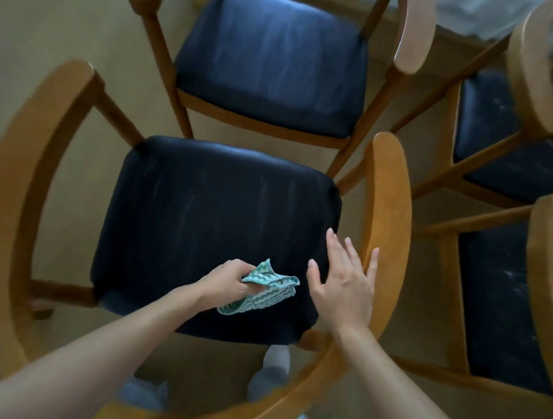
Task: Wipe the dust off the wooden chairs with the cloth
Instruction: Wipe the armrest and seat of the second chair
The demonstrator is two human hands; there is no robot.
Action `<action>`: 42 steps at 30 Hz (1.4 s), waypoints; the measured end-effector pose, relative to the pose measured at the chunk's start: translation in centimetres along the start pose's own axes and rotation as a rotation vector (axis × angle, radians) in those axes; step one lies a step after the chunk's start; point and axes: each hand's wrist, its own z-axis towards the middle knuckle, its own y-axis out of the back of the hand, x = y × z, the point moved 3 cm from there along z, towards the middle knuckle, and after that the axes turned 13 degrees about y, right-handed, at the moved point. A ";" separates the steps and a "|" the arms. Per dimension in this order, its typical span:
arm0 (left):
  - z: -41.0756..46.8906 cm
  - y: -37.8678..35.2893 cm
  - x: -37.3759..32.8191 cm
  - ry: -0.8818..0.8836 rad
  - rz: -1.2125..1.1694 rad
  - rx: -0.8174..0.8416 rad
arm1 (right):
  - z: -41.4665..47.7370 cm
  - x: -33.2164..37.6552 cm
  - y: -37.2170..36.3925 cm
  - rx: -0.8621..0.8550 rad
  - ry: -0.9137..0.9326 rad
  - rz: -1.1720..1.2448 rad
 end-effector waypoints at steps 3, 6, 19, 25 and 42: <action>-2.8 0.7 -2.0 -0.041 -0.082 -0.056 | 0.0 -0.1 1.0 0.105 0.041 0.118; -5.8 1.1 -4.2 -0.110 -0.143 -0.076 | -0.2 -1.0 2.6 0.313 0.072 0.368; -13.6 2.0 -10.4 -0.318 -0.228 -0.067 | -2.7 1.3 11.6 0.352 0.077 0.629; -16.9 2.2 -11.5 -0.438 -0.422 -0.076 | -5.2 1.7 17.5 0.006 -0.020 0.692; -23.8 -4.3 -29.9 -0.807 0.335 -0.179 | -12.1 -2.6 33.0 -0.427 0.006 0.779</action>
